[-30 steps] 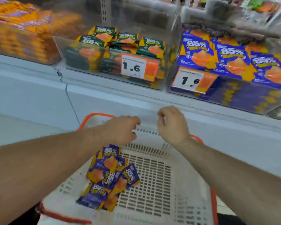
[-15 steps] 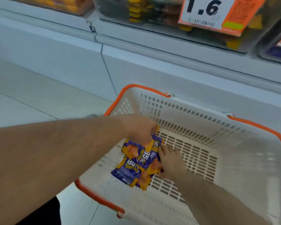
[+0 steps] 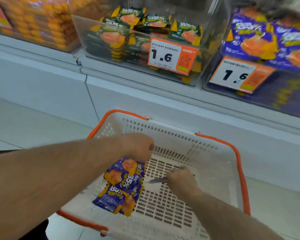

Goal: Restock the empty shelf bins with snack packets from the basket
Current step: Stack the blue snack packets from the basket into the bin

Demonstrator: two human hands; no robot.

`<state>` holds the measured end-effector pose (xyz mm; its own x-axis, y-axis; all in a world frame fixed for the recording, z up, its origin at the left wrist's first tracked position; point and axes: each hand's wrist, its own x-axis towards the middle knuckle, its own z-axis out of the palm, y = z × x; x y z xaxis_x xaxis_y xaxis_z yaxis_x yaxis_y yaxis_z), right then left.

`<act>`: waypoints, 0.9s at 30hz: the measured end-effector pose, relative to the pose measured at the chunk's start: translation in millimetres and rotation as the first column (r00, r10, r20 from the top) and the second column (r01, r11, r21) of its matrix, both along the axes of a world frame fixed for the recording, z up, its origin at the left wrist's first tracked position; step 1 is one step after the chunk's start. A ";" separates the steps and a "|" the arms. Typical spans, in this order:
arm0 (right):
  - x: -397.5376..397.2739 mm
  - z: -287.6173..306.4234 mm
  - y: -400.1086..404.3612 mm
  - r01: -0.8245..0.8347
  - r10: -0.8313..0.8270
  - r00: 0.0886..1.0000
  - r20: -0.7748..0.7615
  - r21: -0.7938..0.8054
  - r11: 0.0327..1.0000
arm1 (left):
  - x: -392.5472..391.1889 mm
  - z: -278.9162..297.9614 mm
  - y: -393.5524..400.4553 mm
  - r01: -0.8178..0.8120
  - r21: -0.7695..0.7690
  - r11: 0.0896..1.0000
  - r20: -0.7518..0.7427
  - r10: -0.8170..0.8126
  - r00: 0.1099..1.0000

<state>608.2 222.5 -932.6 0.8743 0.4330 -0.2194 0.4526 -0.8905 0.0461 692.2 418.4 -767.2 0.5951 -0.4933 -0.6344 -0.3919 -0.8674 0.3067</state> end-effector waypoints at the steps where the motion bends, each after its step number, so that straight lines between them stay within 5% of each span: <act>1: 2.0 16.1 -4.8 0.039 -0.042 0.997 0.059 0.060 0.997 | -1.5 4.7 -0.5 -0.013 -0.011 1.000 0.005 0.013 1.000; 8: 19.1 160.4 -34.0 -0.010 -0.202 0.858 0.471 0.409 0.912 | -11.7 43.3 -16.5 -0.371 -0.254 0.893 -0.085 0.361 0.929; 12: 23.4 241.2 -49.7 0.017 -0.437 0.755 0.489 0.651 0.759 | -27.1 68.7 -39.1 -0.665 -0.472 0.579 -0.436 0.502 0.747; 16: 7.0 297.7 -62.8 -0.047 -0.522 0.663 0.536 0.726 0.686 | -39.9 104.3 -78.7 -0.856 -0.483 0.185 -0.813 0.268 0.517; 21: -13.4 313.7 -93.1 0.092 -0.652 0.736 0.183 0.927 0.365 | -41.6 142.3 -121.5 -0.764 -0.640 -0.083 -0.756 0.247 0.607; 24: -25.9 319.7 -102.4 0.111 -0.650 0.760 -0.017 0.988 0.104 | -39.7 160.9 -137.9 -0.664 -0.741 -0.099 -0.655 0.325 0.682; 27: -31.1 328.5 -100.0 0.141 -0.610 0.784 -0.115 0.990 -0.006 | -41.7 179.0 -158.7 -0.528 -0.849 -0.020 -0.494 0.385 0.780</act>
<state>577.1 122.6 -604.1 0.8791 -0.3619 0.3101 0.2018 -0.3067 -0.9301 650.5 259.7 -588.2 0.9380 -0.3466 0.0057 0.0494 0.1498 0.9875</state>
